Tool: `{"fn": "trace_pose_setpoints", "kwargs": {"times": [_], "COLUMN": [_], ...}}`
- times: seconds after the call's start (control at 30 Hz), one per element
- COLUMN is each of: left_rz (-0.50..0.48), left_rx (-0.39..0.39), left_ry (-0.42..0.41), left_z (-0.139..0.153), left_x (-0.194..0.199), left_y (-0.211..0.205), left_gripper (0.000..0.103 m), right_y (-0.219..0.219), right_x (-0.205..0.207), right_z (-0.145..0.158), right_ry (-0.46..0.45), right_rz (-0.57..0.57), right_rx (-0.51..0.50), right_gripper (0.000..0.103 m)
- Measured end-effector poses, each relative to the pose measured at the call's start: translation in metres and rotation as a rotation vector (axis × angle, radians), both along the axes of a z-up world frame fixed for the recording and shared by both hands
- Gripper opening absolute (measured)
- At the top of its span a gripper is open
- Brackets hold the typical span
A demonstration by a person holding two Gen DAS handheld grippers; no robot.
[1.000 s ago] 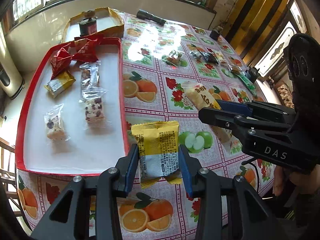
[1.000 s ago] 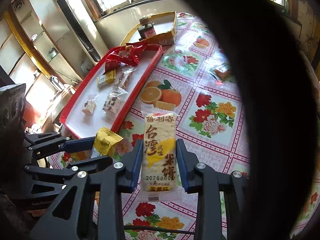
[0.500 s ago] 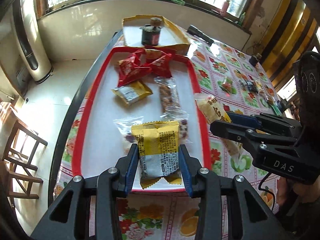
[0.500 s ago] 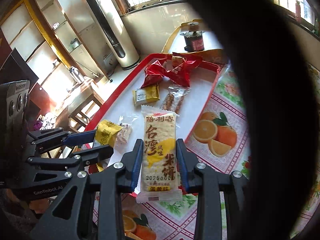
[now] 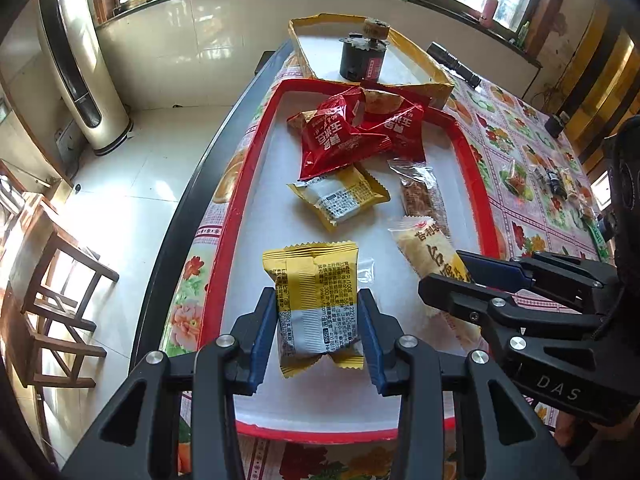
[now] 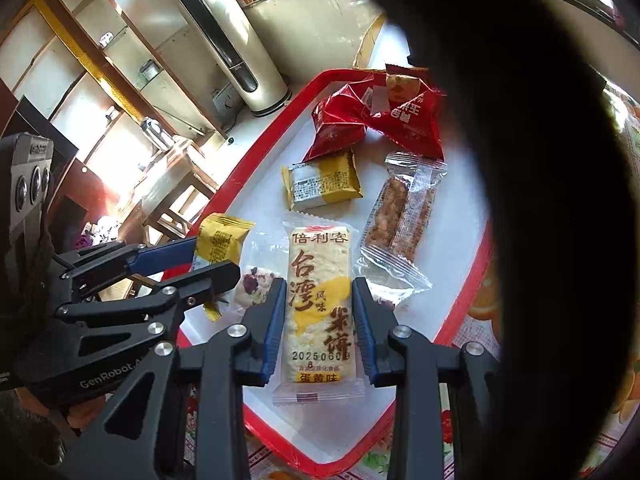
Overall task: Organize snacks
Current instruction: 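Lower both snacks into the tray and open both tools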
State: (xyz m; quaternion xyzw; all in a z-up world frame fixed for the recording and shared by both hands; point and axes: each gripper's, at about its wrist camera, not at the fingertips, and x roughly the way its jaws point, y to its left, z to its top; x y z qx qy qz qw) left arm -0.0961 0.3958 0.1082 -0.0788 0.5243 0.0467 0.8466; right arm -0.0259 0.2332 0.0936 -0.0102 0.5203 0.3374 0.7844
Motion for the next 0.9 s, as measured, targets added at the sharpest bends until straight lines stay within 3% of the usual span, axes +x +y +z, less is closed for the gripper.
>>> {"fn": "trace_pose_setpoints", "kwargs": {"times": [0.3,0.9], "left_rz": [0.01,0.015], "left_rx": [0.035,0.135], "left_ry": [0.02,0.028], "left_z": [-0.012,-0.01], "left_x": [0.012,0.011], "left_y": [0.006,-0.006], "left_gripper": [0.039,0.04], "right_y": [0.018,0.012], "right_x": [0.009,0.01], "right_z": [-0.006,0.0], "right_ry": [-0.055,-0.036], "right_rz": [0.011,0.002], "right_rx": [-0.076,-0.066], "right_gripper": [0.035,0.036]}}
